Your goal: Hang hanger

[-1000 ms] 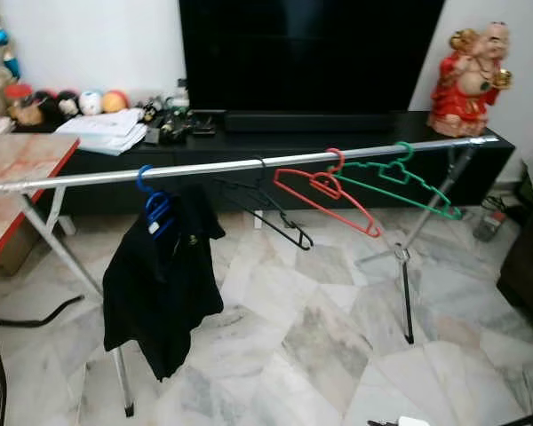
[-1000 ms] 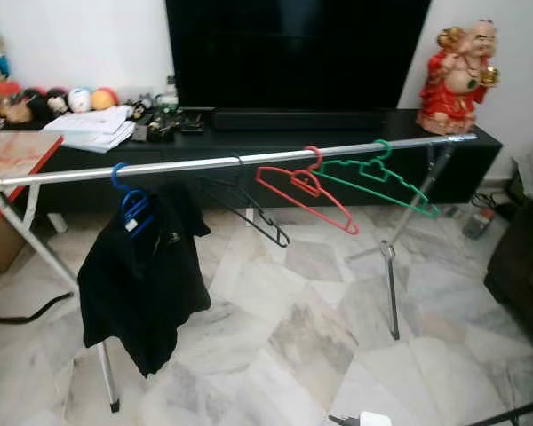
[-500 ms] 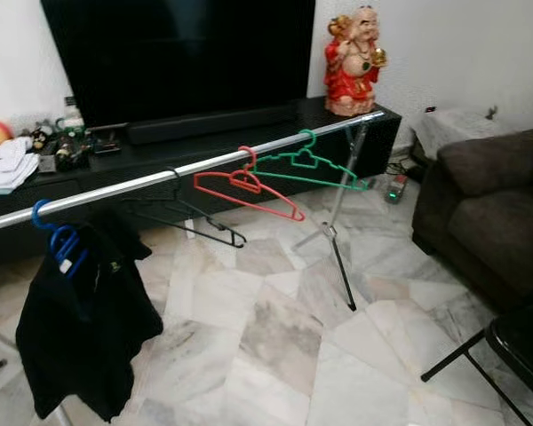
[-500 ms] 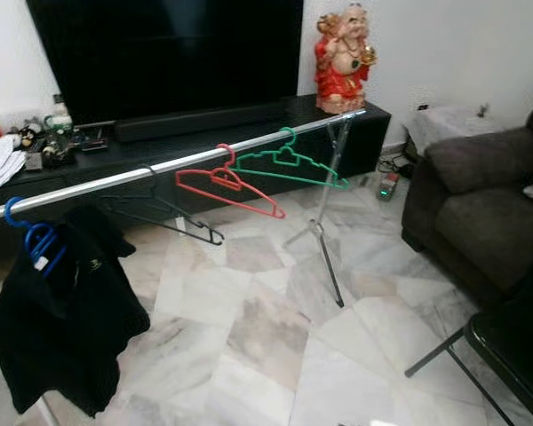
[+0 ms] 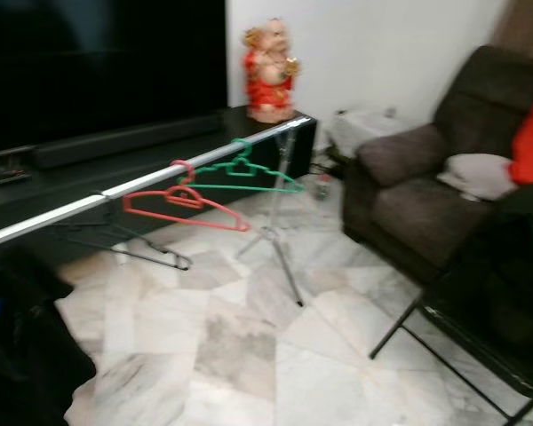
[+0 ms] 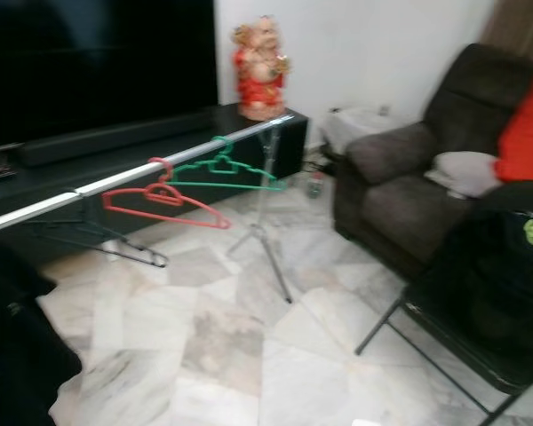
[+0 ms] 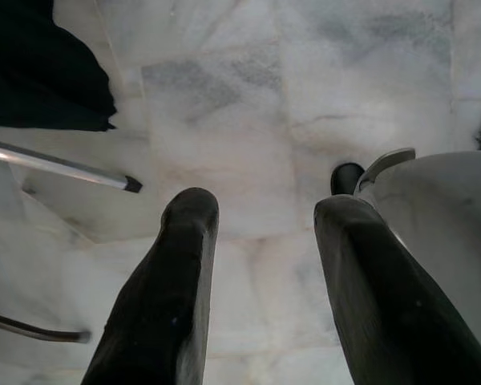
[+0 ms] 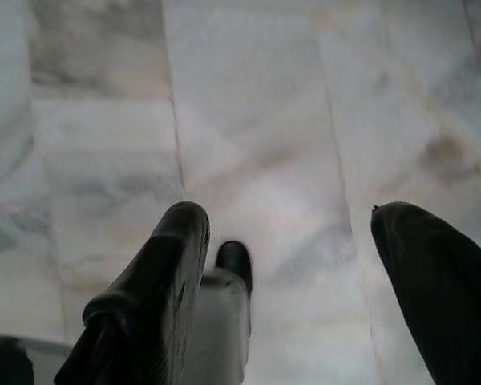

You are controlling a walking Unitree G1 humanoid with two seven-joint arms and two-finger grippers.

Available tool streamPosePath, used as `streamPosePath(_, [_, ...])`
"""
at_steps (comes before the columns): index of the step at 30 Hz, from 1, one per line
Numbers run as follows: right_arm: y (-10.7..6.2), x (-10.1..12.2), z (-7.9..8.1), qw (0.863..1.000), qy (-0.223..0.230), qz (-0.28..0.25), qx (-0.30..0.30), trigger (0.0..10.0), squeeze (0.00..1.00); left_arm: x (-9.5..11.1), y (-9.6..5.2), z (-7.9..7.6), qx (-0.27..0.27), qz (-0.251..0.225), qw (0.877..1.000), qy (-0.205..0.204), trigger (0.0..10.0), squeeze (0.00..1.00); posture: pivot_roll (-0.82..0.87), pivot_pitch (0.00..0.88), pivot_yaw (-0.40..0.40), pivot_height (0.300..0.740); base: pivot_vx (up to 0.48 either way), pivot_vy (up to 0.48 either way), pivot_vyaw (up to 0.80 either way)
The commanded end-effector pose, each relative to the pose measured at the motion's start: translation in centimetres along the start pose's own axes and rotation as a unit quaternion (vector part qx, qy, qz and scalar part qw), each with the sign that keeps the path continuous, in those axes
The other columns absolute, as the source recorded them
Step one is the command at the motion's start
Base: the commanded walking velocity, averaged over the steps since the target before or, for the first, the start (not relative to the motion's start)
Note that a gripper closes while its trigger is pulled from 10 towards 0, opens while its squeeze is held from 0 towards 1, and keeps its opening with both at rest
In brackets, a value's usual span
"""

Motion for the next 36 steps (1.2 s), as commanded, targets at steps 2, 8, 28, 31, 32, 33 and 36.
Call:
streamPosePath(2, [0.1,0.7,-0.5,1.0,-0.01,-0.008,-0.004,10.0,0.0,0.5,0.1,-0.2,-0.002,-0.005,1.0,0.003,10.0,0.0,0.1,0.0,0.032,0.74,0.0,0.0,-0.72])
streamPosePath(8, [0.0,0.5,-0.3,1.0,-0.016,-0.006,-0.001,10.0,0.0,0.8,0.2,-0.2,-0.003,-0.009,1.0,0.004,10.0,0.0,0.1,0.0,0.036,0.74,0.0,0.0,-0.72])
streamPosePath(28, [0.0,0.3,-0.6,1.0,-0.025,-0.005,0.0,10.0,0.0,1.7,0.3,-1.0,-0.011,-0.02,1.0,0.002,10.0,0.0,0.1,0.0,0.033,0.74,0.0,0.0,-0.69])
streamPosePath(31, [-0.1,0.4,-0.6,0.999,-0.039,-0.007,0.006,10.0,0.0,1.5,0.2,-1.3,-0.018,-0.022,1.0,0.0,10.0,0.0,0.1,0.0,0.032,0.74,0.0,0.0,0.0])
streamPosePath(32, [-0.1,0.4,-0.7,0.999,-0.038,-0.007,0.006,10.0,0.0,1.5,0.2,-1.2,-0.018,-0.022,1.0,0.001,10.0,0.0,0.1,0.0,0.032,0.74,0.315,0.0,0.0])
streamPosePath(33, [-0.1,0.4,-0.7,0.999,-0.038,-0.007,0.006,10.0,0.0,1.4,0.2,-1.2,-0.017,-0.022,1.0,0.001,10.0,0.0,0.1,0.0,0.032,0.74,0.315,0.0,0.0])
streamPosePath(36, [-0.1,0.5,-0.7,0.999,-0.041,-0.009,0.007,10.0,0.0,1.3,0.2,-0.7,-0.016,-0.021,1.0,0.0,10.0,0.0,0.1,0.0,0.032,0.74,0.368,0.0,0.0])
Point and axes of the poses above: a point about 5 cm out from each wrist's last joint towards the gripper, its own y axis pointing out of the wrist towards the gripper, its own x axis along the axis of the wrist's last joint, z = x × y, the point moved 6 cm from there along y, pointing out of the wrist towards the gripper, and after that the axes turned 11 degrees about y, right-handed, at the moved point
